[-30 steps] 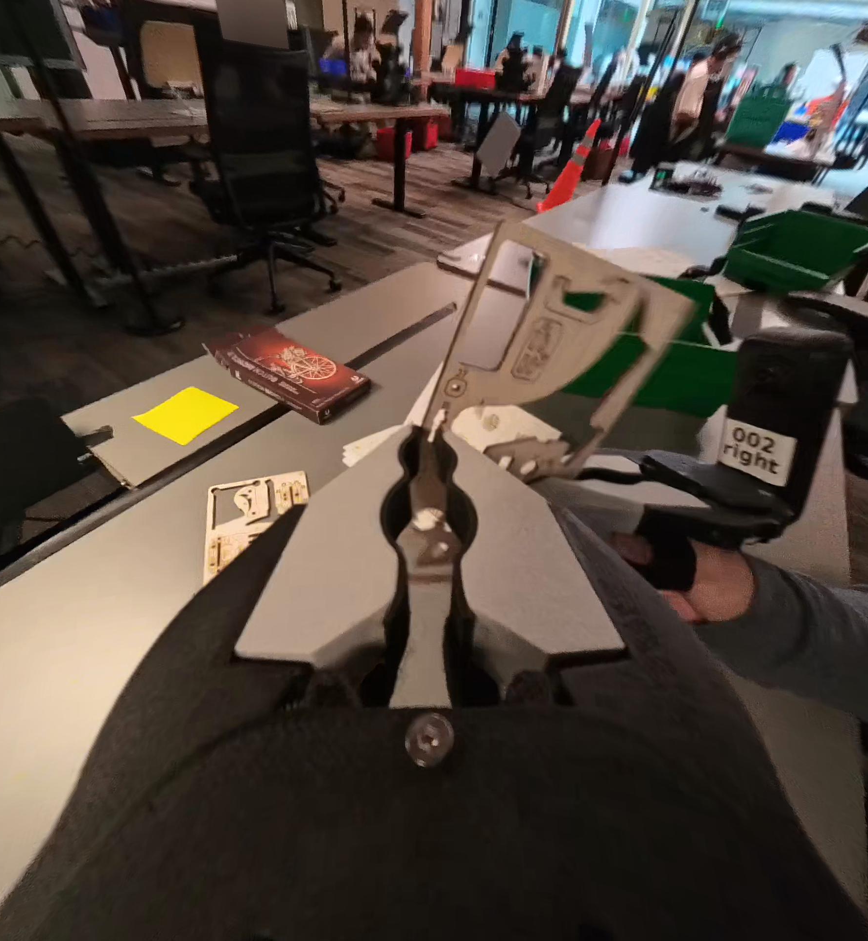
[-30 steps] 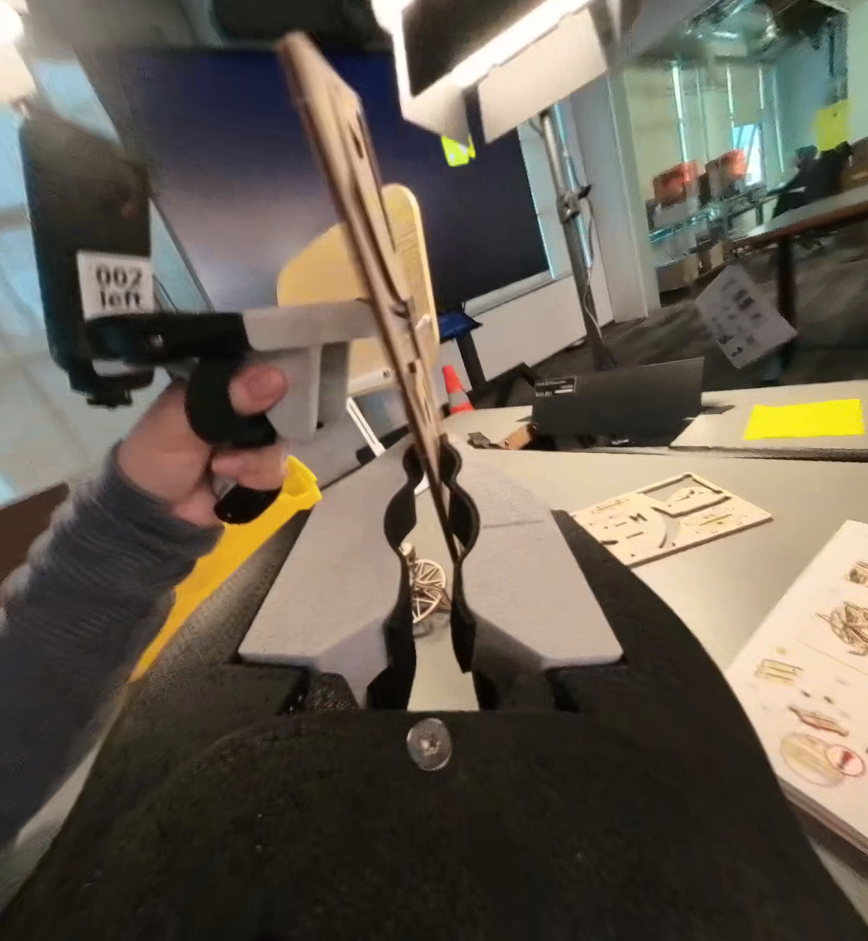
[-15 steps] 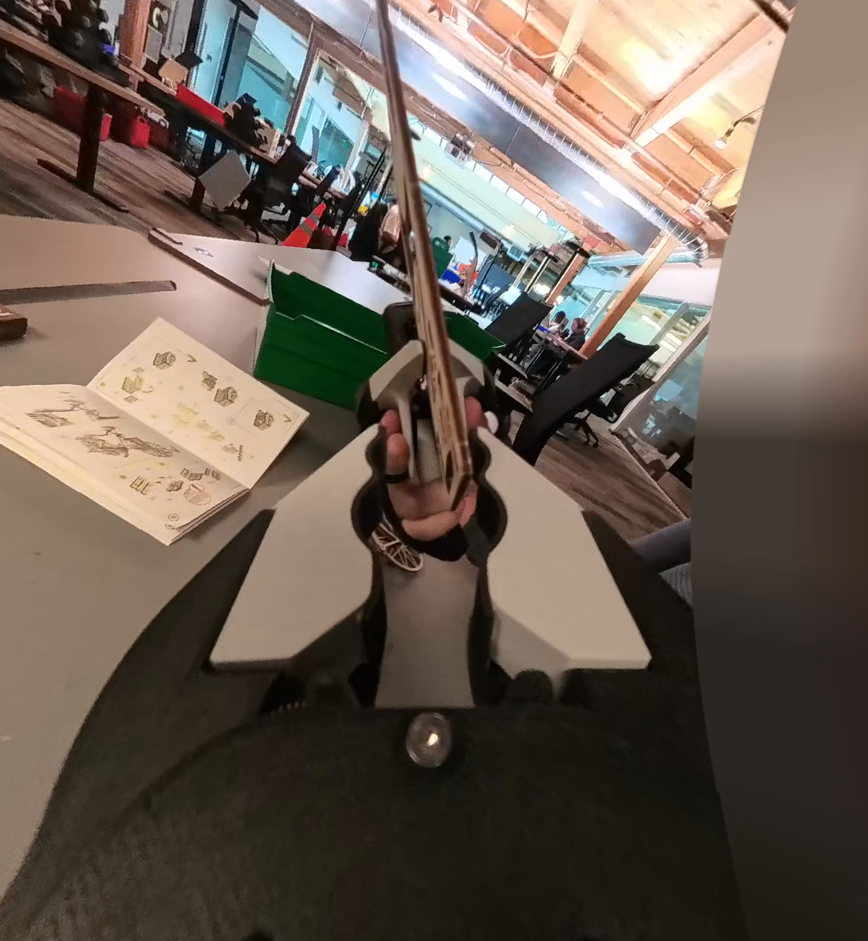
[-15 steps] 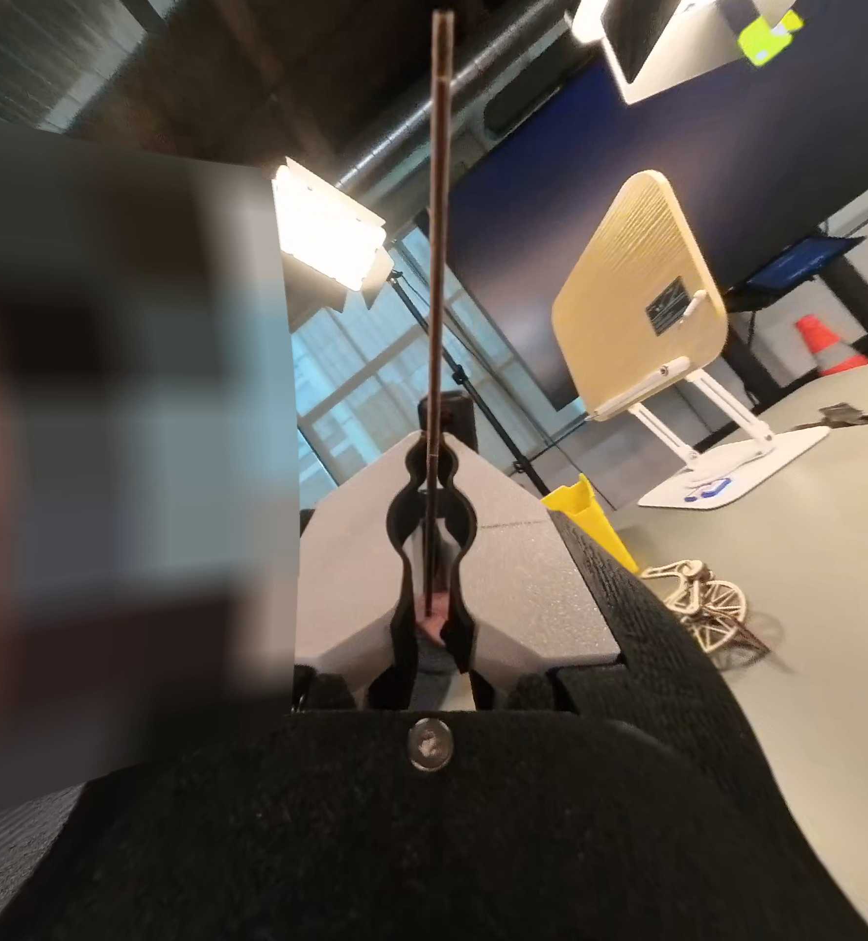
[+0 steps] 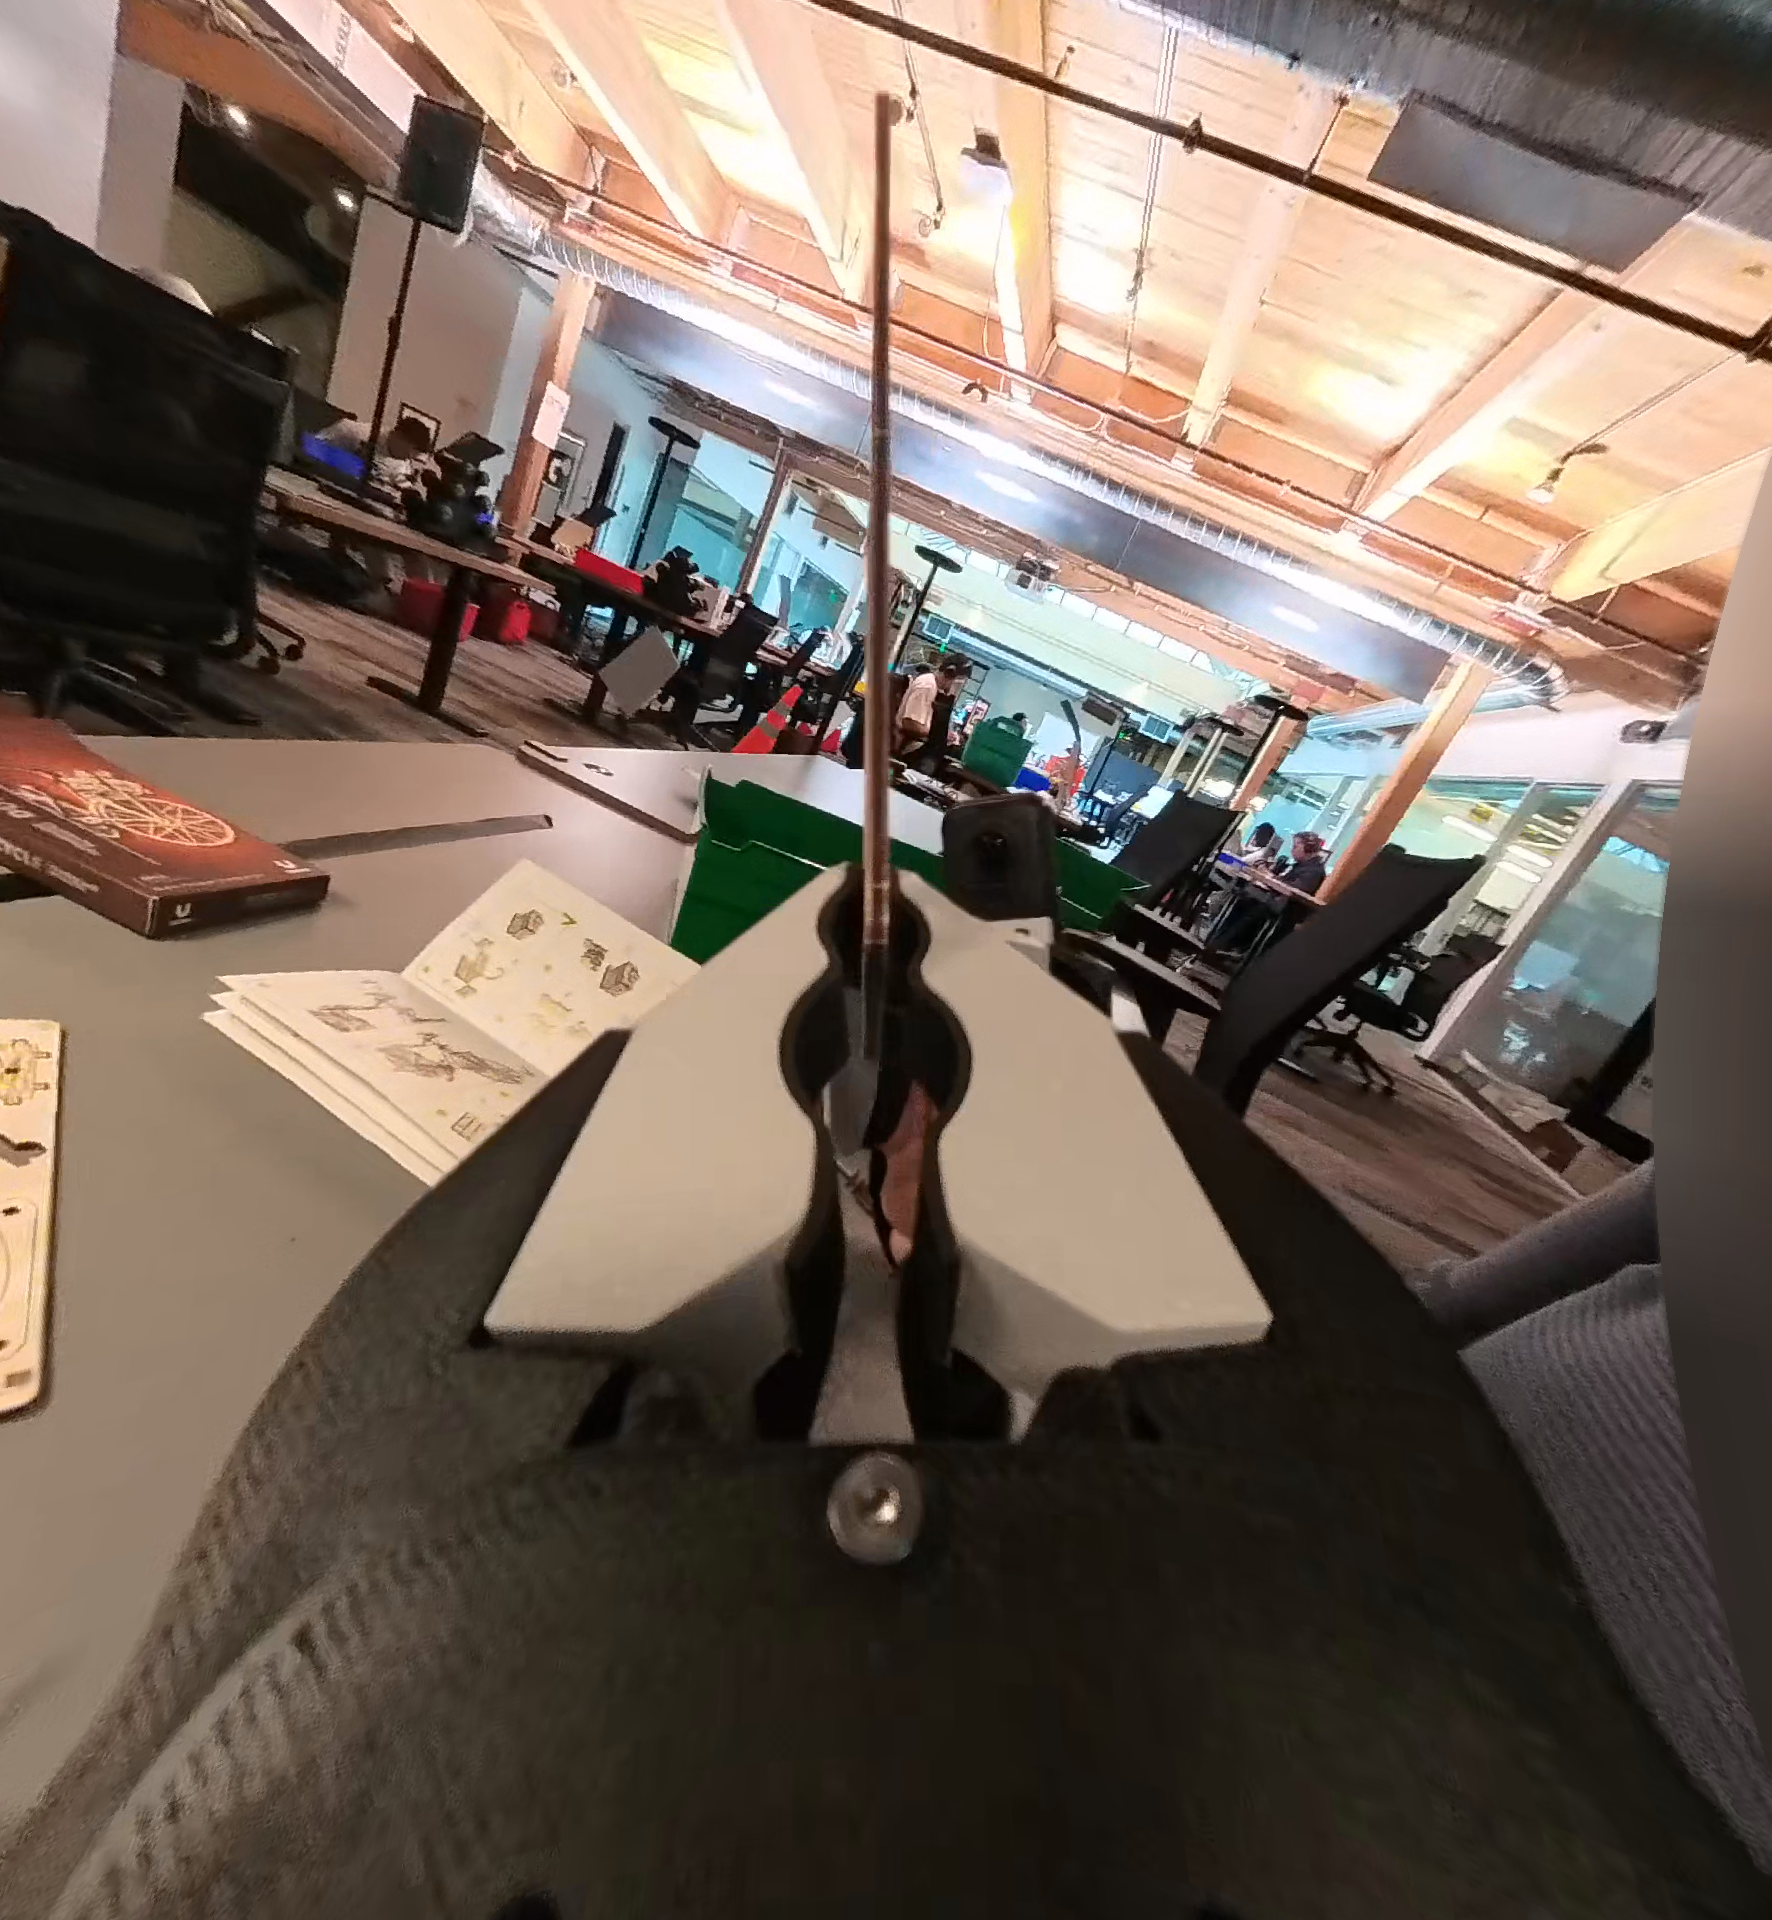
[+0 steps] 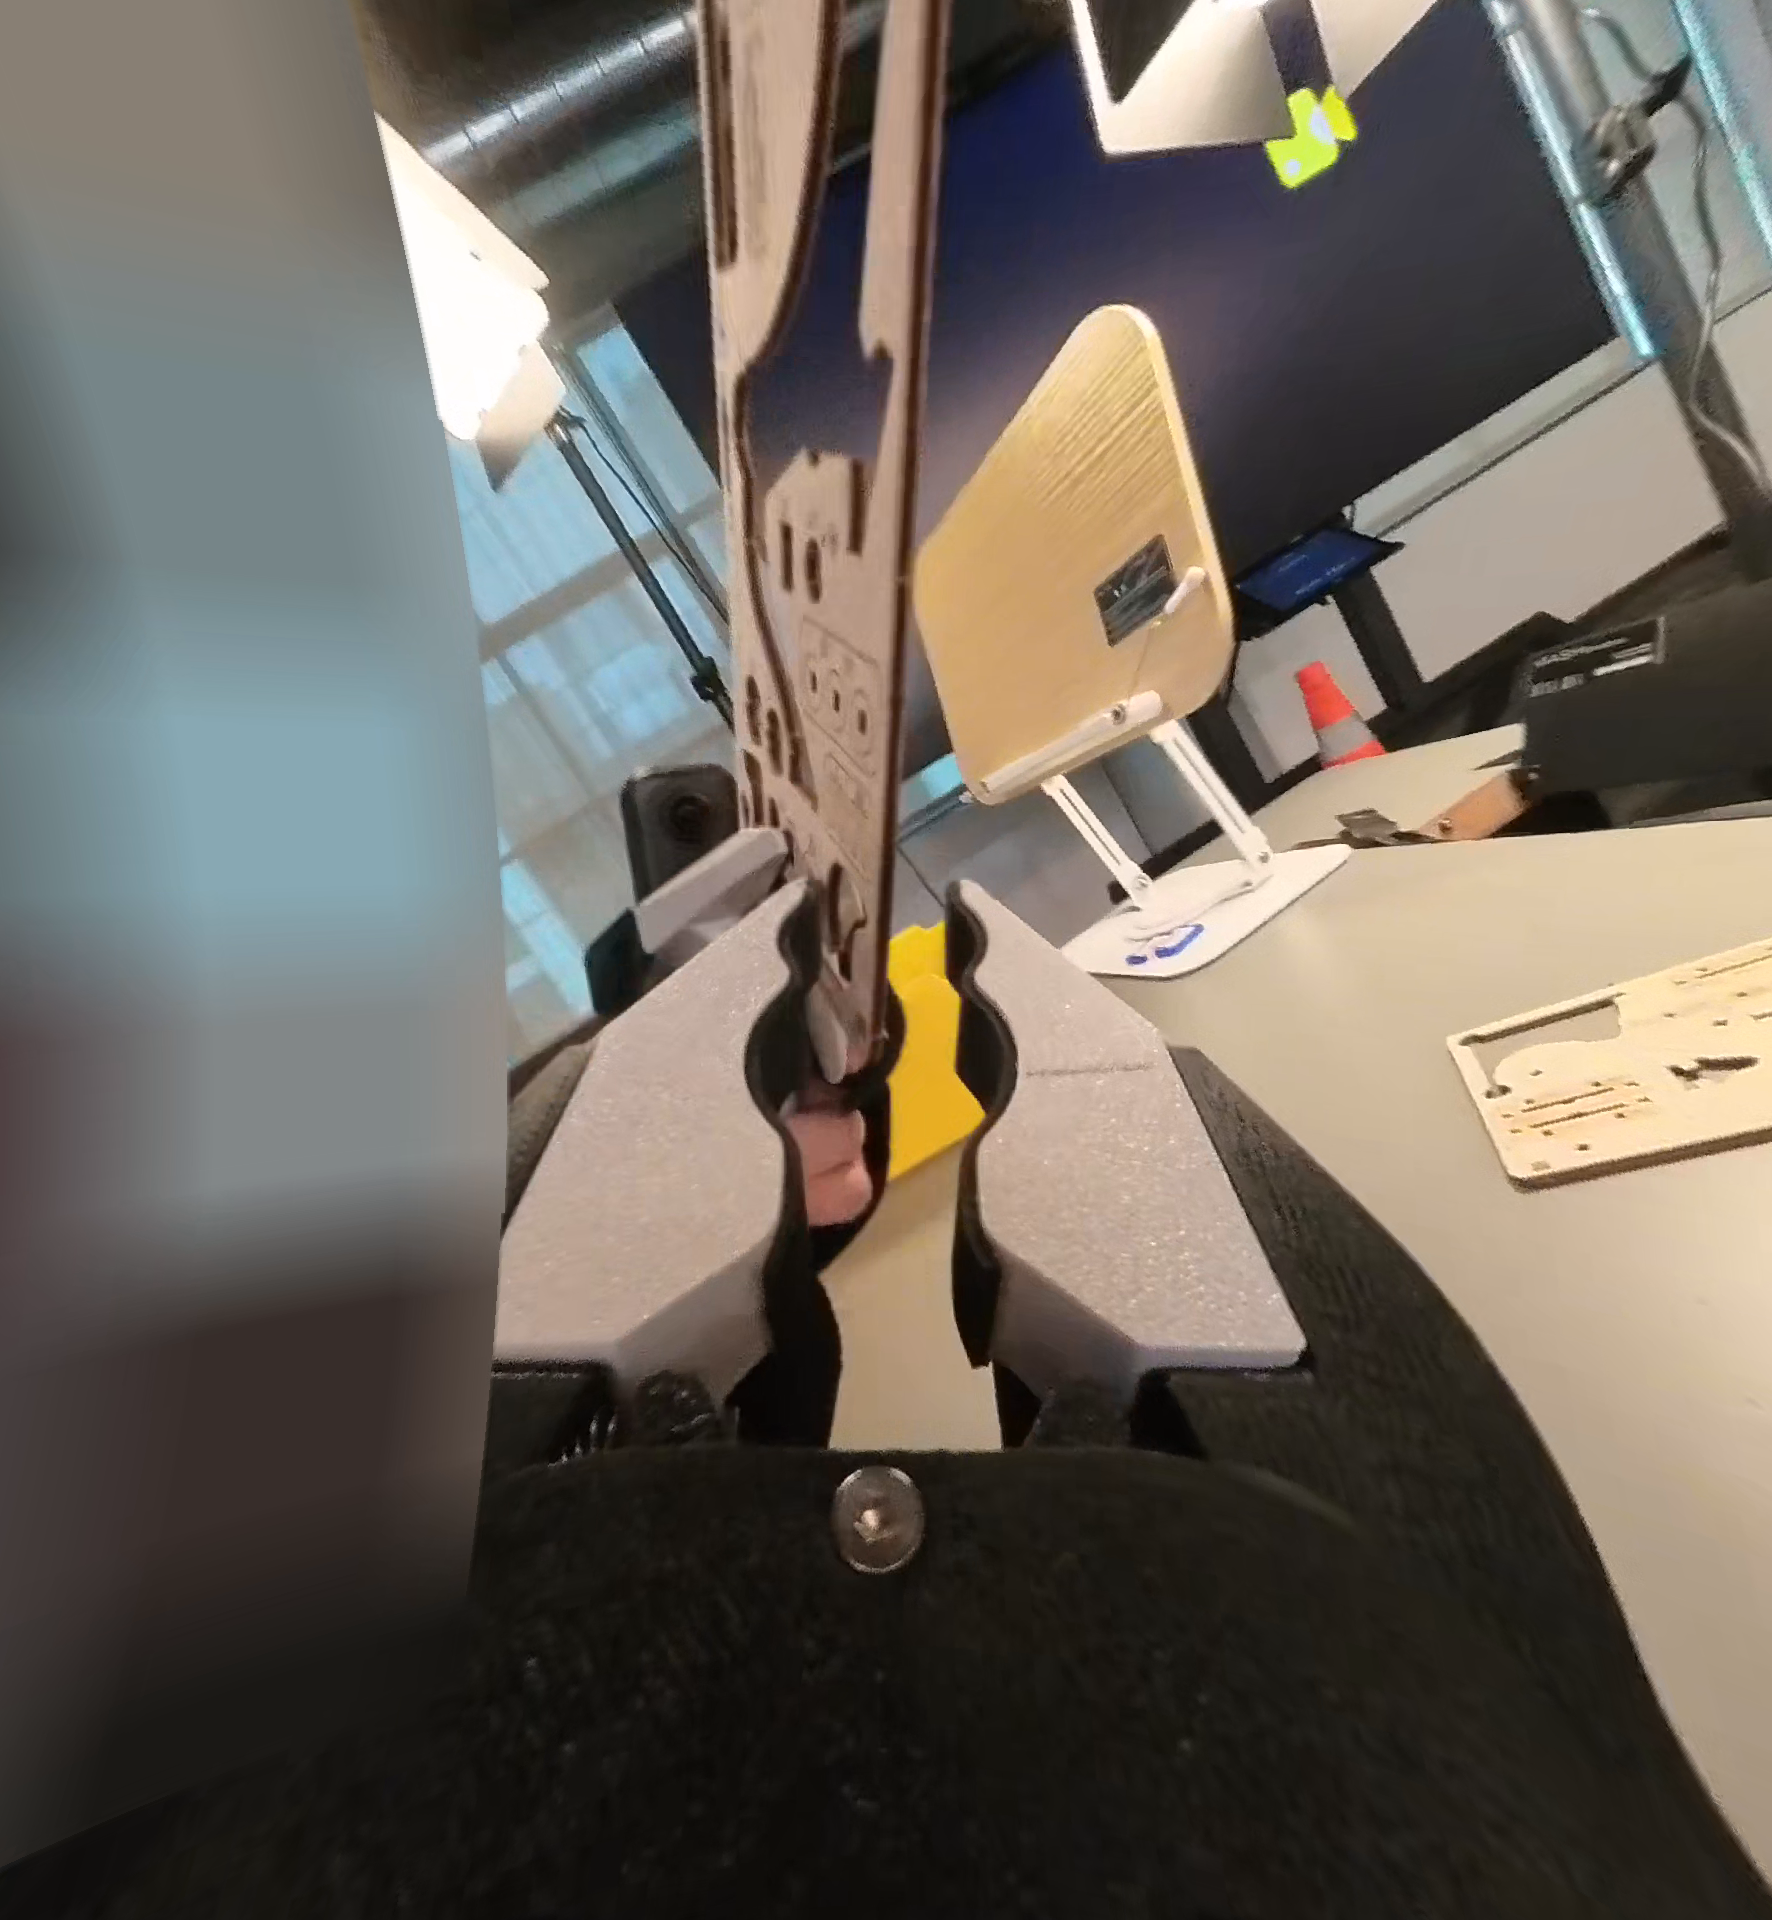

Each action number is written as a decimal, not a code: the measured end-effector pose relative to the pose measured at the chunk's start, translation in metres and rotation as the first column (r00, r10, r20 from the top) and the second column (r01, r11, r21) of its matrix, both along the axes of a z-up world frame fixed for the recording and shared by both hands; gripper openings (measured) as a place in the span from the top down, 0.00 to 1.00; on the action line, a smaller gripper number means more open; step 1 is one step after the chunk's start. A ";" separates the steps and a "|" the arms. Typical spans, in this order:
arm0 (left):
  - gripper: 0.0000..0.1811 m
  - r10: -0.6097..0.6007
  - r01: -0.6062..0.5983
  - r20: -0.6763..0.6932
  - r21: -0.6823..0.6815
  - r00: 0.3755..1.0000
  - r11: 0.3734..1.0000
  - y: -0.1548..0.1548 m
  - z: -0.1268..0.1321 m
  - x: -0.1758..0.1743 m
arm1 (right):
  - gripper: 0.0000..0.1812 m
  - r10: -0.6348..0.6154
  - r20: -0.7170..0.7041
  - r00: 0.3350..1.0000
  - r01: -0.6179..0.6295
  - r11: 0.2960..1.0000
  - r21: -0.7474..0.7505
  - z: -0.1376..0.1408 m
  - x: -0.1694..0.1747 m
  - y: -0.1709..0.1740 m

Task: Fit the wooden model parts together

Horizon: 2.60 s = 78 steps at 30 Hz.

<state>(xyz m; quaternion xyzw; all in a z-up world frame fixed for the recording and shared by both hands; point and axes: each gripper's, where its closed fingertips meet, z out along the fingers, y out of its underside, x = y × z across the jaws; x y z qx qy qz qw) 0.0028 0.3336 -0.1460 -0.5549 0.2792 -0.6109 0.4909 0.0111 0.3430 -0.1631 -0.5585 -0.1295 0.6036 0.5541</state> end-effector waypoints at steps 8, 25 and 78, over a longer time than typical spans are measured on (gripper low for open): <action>0.99 0.047 -0.046 -0.037 0.022 0.998 0.999 0.005 -0.008 0.002 | 0.92 -0.051 0.048 0.998 0.050 0.998 0.022 -0.006 -0.001 0.003; 0.99 0.100 -0.097 -0.089 0.034 0.991 0.995 0.012 -0.024 0.007 | 0.89 -0.082 0.103 0.991 0.086 0.996 -0.028 -0.022 0.002 0.013; 0.99 0.268 -0.280 -0.233 -0.016 0.935 0.960 0.004 -0.100 -0.017 | 0.75 -0.411 0.600 0.687 0.442 0.891 0.105 -0.097 -0.003 0.005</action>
